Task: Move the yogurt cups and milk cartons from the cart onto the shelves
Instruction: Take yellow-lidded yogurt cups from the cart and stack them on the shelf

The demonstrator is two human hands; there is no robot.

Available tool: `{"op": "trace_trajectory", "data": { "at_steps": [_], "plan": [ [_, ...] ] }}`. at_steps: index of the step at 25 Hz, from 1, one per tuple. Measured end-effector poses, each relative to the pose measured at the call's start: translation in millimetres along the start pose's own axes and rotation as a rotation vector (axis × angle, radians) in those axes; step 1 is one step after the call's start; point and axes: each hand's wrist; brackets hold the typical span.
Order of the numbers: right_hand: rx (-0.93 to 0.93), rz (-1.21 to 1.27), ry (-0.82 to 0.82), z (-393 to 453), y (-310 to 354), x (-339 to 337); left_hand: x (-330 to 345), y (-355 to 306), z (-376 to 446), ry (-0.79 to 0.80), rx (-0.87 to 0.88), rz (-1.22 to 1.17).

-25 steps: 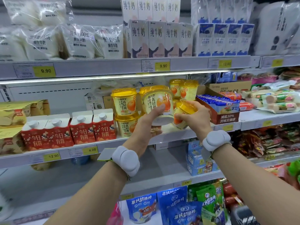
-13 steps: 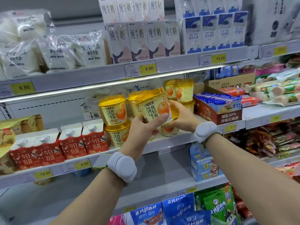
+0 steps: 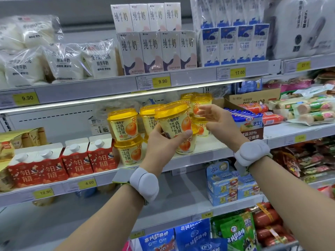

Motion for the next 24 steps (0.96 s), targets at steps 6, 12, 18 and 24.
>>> {"op": "trace_trajectory", "data": {
  "at_steps": [6, 12, 18, 24],
  "plan": [
    [0.104, 0.076, 0.206, -19.4, 37.2, 3.9, 21.7, -7.6, 4.7, -0.017, 0.127, 0.092],
    [0.084, 0.119, -0.099, -18.7, 28.9, 13.7, 15.0, -8.1, 15.8, 0.145, 0.238, 0.398],
    [0.141, 0.310, -0.325, -3.5, 23.4, 8.1, 16.7, 13.4, 23.4, 0.305, 0.167, 0.942],
    [0.183, 0.357, -0.330, 19.1, 13.7, 23.3, 16.1, 11.4, 21.9, 0.265, 0.201, 1.037]
  ]
}}
Point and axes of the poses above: each hand's wrist, its own z-axis towards the middle knuckle, its own x-axis out of the palm, y = z × x, and after that the axes turned 8 degrees about z, right-handed
